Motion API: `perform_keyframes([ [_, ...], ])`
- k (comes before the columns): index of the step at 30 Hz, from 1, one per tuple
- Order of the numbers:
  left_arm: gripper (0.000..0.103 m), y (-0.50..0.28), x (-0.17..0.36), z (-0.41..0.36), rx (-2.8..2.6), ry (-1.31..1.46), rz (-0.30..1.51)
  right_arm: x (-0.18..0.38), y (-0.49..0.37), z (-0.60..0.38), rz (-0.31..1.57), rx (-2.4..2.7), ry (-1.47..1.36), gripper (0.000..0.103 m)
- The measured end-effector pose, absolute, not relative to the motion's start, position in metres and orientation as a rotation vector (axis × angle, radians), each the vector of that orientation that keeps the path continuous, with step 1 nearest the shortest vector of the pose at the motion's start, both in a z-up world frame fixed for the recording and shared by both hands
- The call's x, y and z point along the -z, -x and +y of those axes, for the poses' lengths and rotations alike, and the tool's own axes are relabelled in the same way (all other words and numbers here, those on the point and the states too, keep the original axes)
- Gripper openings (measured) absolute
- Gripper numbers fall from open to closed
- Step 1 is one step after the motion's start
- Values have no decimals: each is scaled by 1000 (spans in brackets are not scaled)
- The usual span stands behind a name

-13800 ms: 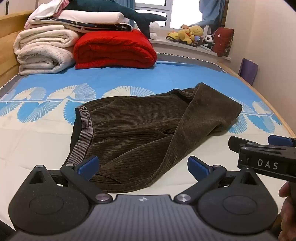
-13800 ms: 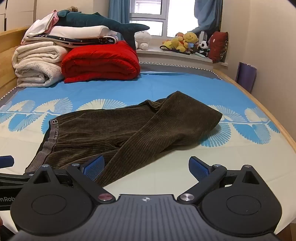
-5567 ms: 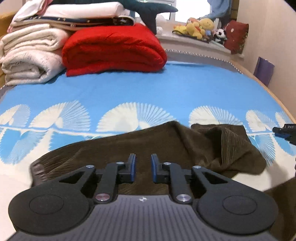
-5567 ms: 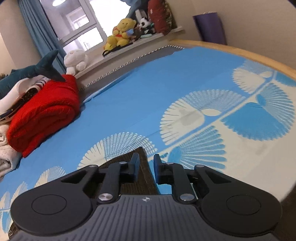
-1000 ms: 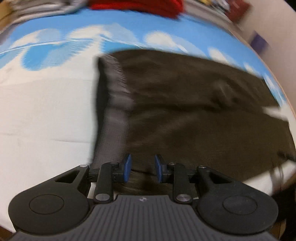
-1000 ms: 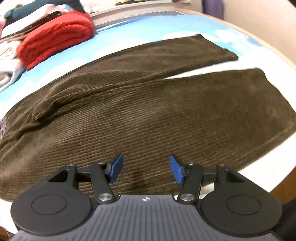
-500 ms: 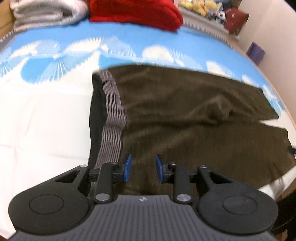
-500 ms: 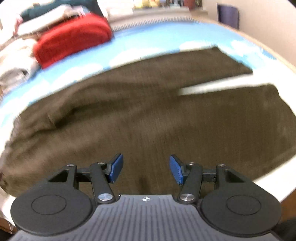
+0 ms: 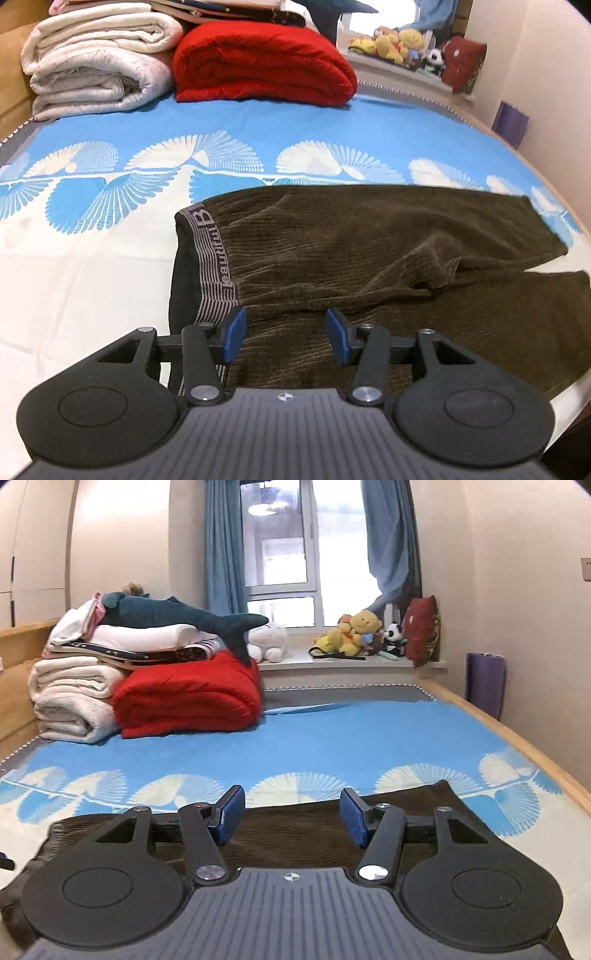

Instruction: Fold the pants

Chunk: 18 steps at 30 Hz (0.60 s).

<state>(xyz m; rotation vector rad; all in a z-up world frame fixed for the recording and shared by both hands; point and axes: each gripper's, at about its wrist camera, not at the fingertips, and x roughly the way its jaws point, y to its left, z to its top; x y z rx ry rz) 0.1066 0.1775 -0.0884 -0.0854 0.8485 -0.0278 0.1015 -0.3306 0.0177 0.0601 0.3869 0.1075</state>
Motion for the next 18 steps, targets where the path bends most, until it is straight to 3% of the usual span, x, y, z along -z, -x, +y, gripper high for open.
perform_keyframes([
  [3, 53, -110, 86, 170, 37, 83, 840, 5, -105, -327, 444, -66, -88, 59],
  [11, 53, -132, 74, 148, 59, 75, 818, 2, -119, -313, 461, -103, -30, 59],
  [13, 45, -138, 69, 144, 70, 98, 810, 2, -123, -311, 482, -98, -27, 59],
  [15, 24, -144, 62, 137, 75, 87, 804, 1, -129, -313, 495, -107, -54, 59],
  [16, 19, -147, 59, 134, 78, 81, 802, 3, -131, -314, 508, -102, -53, 58],
  [18, 5, -155, 54, 129, 92, 93, 811, 5, -136, -315, 539, -80, -57, 48],
])
